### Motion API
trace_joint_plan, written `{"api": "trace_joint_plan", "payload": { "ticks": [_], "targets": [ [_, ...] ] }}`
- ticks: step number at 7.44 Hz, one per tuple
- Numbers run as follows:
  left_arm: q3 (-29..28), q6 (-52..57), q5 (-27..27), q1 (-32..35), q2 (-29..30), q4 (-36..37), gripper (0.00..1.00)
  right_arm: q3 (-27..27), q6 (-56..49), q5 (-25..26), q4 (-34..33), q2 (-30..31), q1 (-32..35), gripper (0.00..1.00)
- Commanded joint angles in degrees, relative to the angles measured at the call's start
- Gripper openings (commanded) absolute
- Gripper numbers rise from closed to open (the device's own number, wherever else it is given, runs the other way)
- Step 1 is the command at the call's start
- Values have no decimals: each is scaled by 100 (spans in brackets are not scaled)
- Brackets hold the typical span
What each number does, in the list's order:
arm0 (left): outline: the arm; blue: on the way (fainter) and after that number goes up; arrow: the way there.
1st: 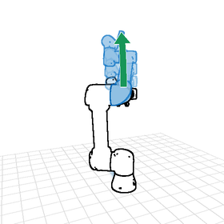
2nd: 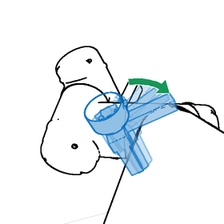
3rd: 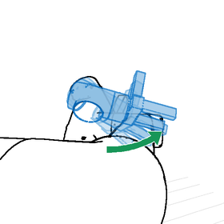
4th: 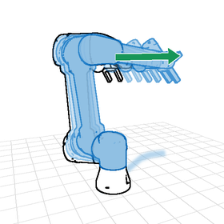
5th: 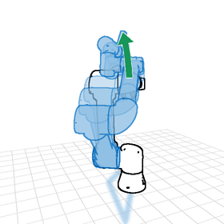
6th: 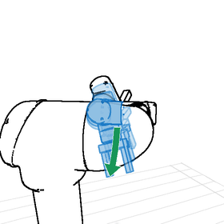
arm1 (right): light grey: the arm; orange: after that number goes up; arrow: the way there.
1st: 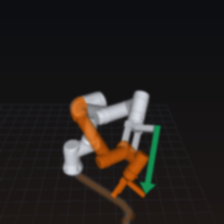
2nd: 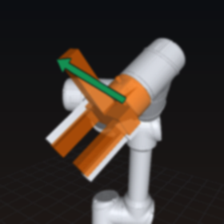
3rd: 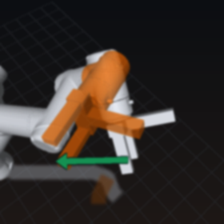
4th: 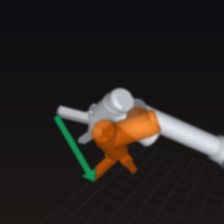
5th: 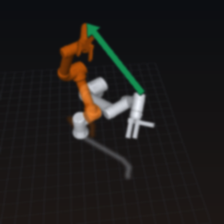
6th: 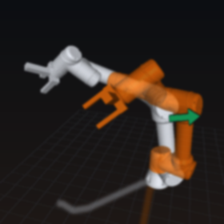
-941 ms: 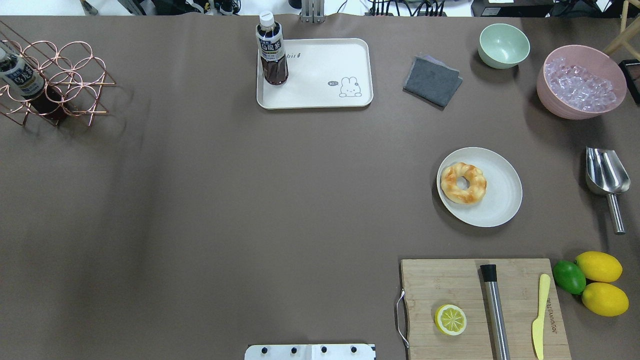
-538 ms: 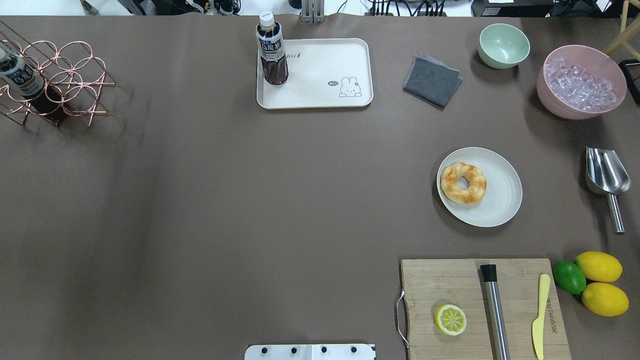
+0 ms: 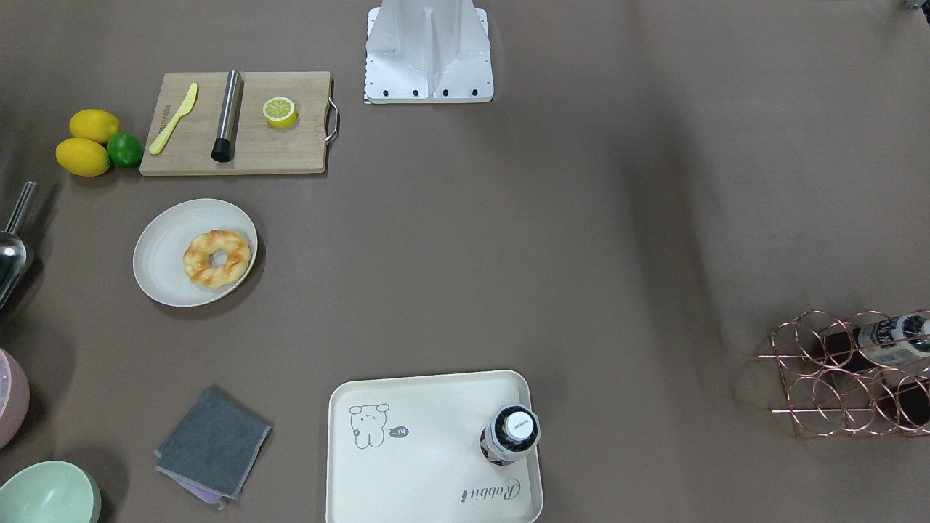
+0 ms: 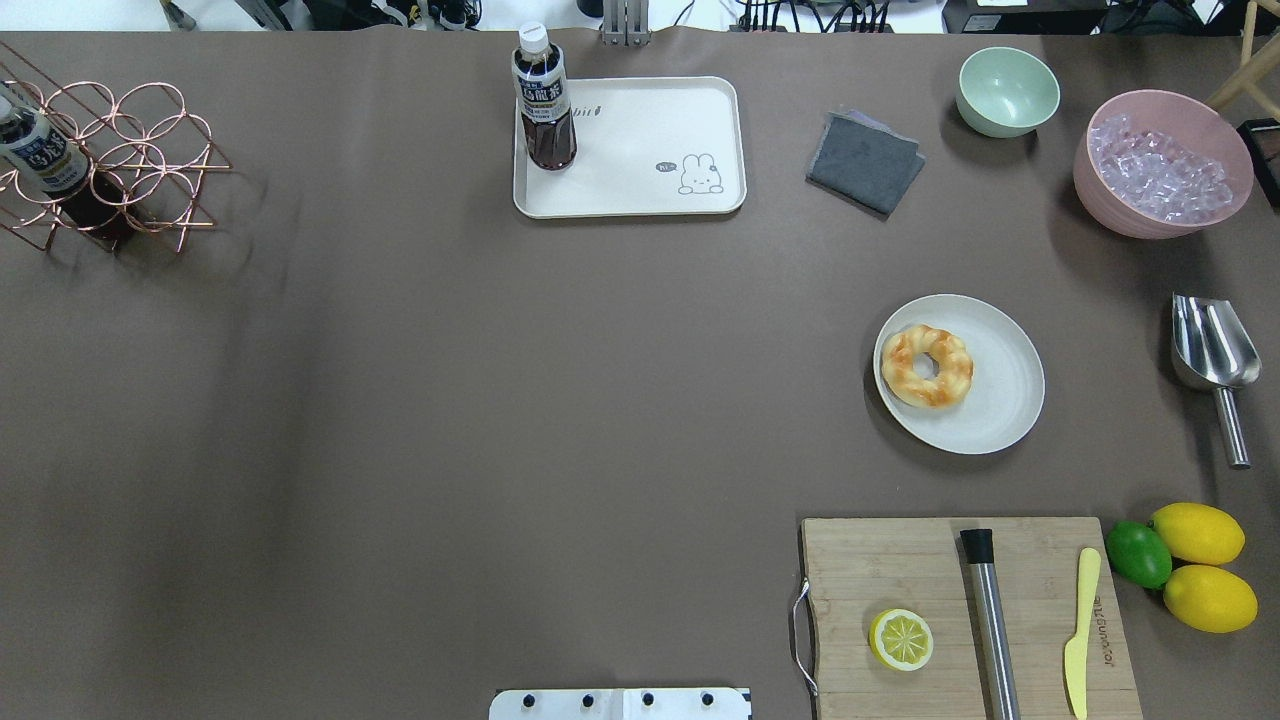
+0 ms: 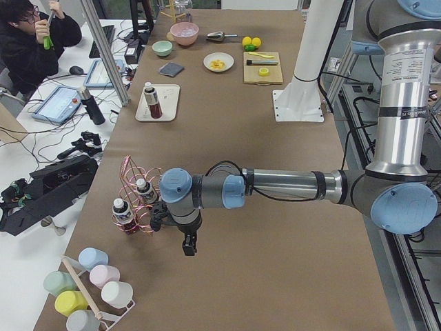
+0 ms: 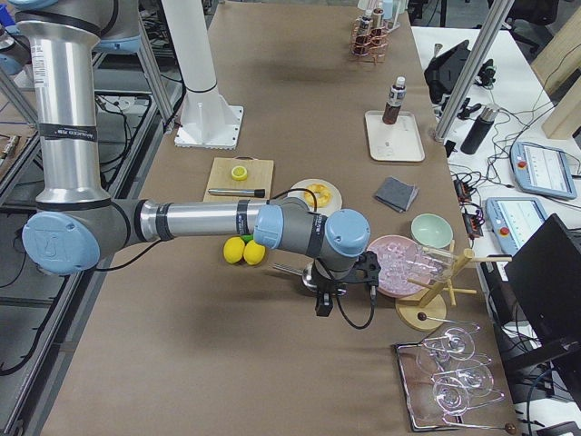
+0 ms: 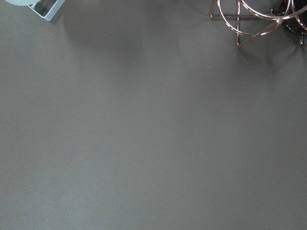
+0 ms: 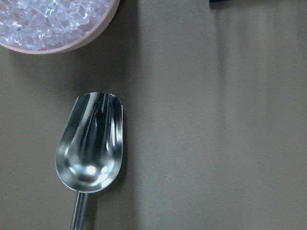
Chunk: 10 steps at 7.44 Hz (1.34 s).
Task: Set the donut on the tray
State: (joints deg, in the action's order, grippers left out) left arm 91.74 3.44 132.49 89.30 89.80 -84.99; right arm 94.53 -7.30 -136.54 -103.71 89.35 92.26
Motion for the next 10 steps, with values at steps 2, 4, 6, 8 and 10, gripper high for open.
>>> {"api": "trace_joint_plan", "payload": {
  "ticks": [2, 4, 6, 8, 10],
  "targets": [
    [19, -10, 5, -18, 11, 0, 98, 4, -9, 39, 0, 12, 20, 100],
    [28, -10, 5, -18, 11, 0, 98, 21, -9, 57, 8, 21, 64, 100],
    [28, -10, 5, -18, 11, 0, 98, 57, 0, 57, 8, 39, 117, 100],
    [28, -18, 5, -18, 2, 0, 98, 57, 0, 57, 9, 39, 117, 100],
    [36, -18, -3, -26, 2, 0, 98, 65, -26, 57, 9, 39, 126, 100]
  ]
}}
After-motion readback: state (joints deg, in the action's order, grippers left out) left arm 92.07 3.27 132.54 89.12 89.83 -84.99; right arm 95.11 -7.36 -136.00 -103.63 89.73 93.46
